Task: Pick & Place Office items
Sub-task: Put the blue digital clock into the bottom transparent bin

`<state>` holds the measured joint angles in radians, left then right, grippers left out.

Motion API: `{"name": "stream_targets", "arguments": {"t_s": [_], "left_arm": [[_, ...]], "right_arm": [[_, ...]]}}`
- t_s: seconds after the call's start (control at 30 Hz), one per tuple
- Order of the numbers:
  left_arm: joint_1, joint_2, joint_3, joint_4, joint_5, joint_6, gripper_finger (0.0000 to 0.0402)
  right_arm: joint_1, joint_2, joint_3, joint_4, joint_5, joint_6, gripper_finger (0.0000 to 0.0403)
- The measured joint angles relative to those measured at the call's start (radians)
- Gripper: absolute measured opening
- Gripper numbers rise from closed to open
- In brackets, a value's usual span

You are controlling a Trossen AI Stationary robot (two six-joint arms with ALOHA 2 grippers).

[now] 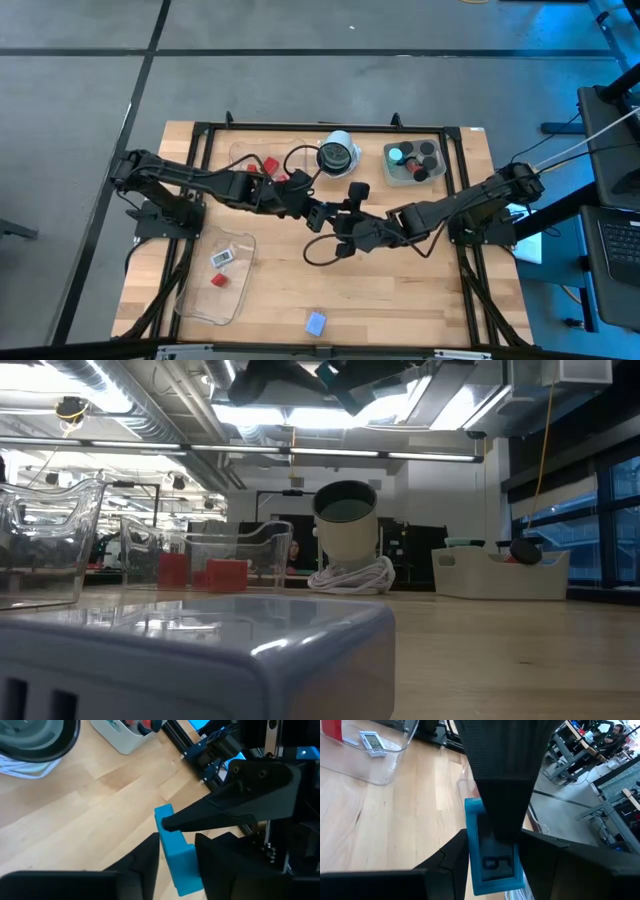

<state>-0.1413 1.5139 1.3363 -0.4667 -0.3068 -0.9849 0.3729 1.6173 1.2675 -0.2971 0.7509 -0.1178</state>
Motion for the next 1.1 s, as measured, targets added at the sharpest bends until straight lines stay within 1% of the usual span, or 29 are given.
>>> {"name": "stream_targets", "arguments": {"t_s": [0.13, 0.2, 0.37, 0.5, 0.57, 0.67, 0.83, 0.9, 1.0, 1.1], "left_arm": [[0.001, 0.000, 0.000, -0.005, 0.010, -0.012, 0.0088], [0.002, 0.000, 0.000, -0.006, 0.010, -0.031, 0.0078], [0.001, 0.000, 0.000, -0.010, 0.026, -0.020, 0.0075], [0.000, 0.000, 0.000, -0.010, 0.033, 0.009, 0.0072], [0.000, 0.001, -0.001, -0.016, 0.036, 0.020, 0.0069], [-0.001, 0.003, -0.002, -0.013, 0.047, 0.034, 0.0068], [0.002, 0.003, -0.002, -0.007, 0.044, 0.056, 0.0067], [0.002, 0.002, -0.002, -0.009, 0.039, 0.065, 0.0067], [0.007, 0.002, -0.002, -0.008, 0.065, 0.080, 0.0067], [0.008, 0.002, -0.001, -0.046, 0.102, 0.113, 0.0067]], "right_arm": [[0.001, 0.000, 0.000, -0.006, 0.003, -0.010, 0.0138], [0.001, 0.000, 0.000, -0.007, 0.007, -0.011, 0.0140], [0.001, 0.000, 0.000, -0.006, 0.003, -0.012, 0.0172], [0.001, 0.000, 0.000, -0.005, -0.021, 0.012, 0.0187], [0.001, -0.001, 0.000, -0.008, -0.061, 0.025, 0.0197], [0.000, -0.017, 0.000, -0.033, -0.147, 0.061, 0.0224], [0.000, -0.066, 0.001, -0.119, -0.183, 0.159, 0.0289], [0.000, -0.099, 0.001, -0.175, -0.221, 0.211, 0.0312], [0.001, -0.149, 0.001, -0.277, -0.315, 0.317, 0.0340], [0.001, -0.192, 0.001, -0.377, -0.425, 0.444, 0.0353]]}}
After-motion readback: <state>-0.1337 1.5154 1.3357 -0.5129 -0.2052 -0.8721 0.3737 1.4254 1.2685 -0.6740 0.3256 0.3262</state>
